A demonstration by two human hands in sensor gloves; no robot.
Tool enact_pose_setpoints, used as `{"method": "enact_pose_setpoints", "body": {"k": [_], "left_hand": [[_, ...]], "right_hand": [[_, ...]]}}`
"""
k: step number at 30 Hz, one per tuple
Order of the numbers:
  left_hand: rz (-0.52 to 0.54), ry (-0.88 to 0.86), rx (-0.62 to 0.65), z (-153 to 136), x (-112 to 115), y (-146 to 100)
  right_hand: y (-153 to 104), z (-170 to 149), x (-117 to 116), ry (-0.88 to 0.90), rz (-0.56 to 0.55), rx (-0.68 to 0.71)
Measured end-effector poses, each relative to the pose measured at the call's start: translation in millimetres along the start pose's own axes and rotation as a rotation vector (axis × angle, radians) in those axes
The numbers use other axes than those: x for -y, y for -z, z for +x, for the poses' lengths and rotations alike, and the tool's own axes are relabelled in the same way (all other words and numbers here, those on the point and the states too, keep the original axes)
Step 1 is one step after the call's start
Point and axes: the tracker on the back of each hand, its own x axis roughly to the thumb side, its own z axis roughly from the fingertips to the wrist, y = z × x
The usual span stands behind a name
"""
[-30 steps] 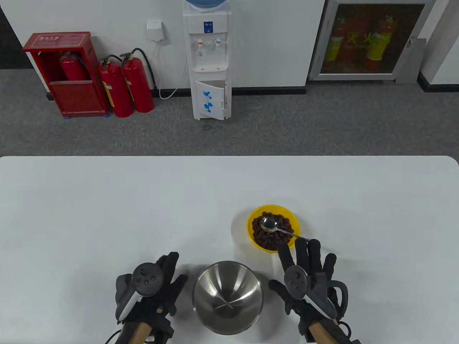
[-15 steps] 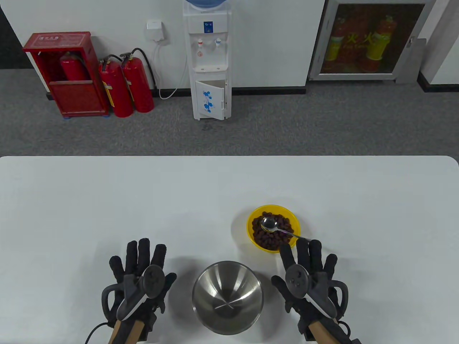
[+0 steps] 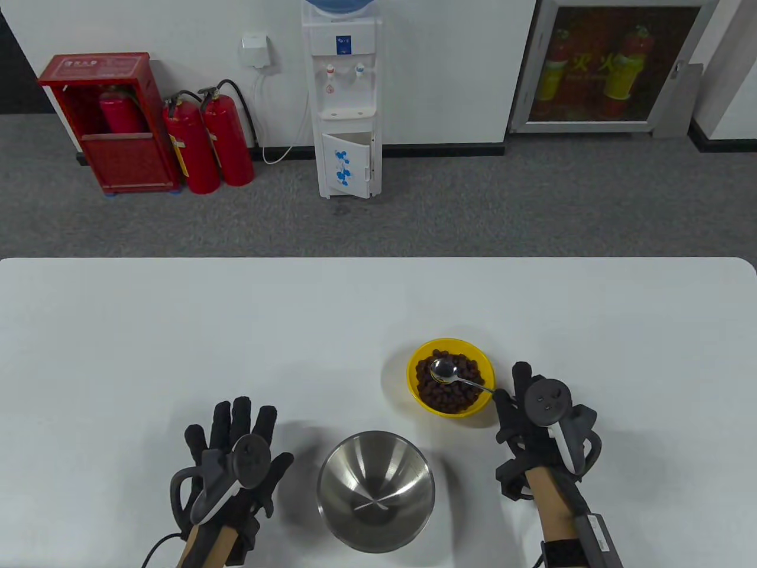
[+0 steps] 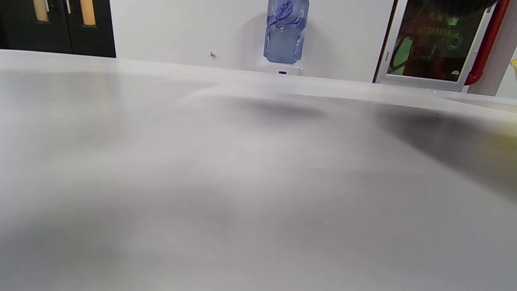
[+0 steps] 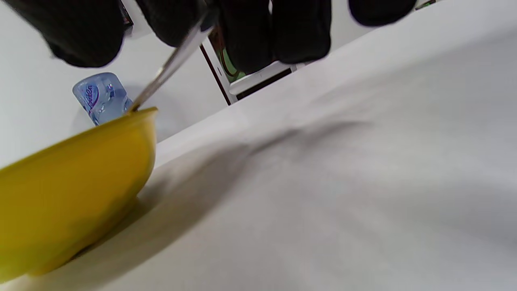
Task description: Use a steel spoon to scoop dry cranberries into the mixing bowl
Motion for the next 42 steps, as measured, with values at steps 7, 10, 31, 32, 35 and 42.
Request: {"method": "enact_pose_setpoints", "body": {"k": [7, 10, 31, 32, 35, 42], "left_hand": [[-0.004, -0.009, 0.007, 1, 0, 0], [-0.013, -0.022, 0.012, 2, 1, 0], [-0.01, -0.035, 0.017, 2, 1, 1], [-0.007, -0.036, 0.017, 2, 1, 1], [0.007, -0.042, 0.015, 1, 1, 1], [0.016, -0.036, 0.018, 1, 1, 1]], "right_hand": [[1, 0, -4, 0.034, 0.01, 0.01], [2, -3, -4, 0.103, 0.011, -0.007], [4, -2, 1, 0.446, 0.105, 0.122], [2, 0, 5, 0.464, 0.08, 0.142], [-12, 6, 26, 0.441, -0.102, 0.232], [-54, 23, 42, -0.136, -0.51, 0.594]]}}
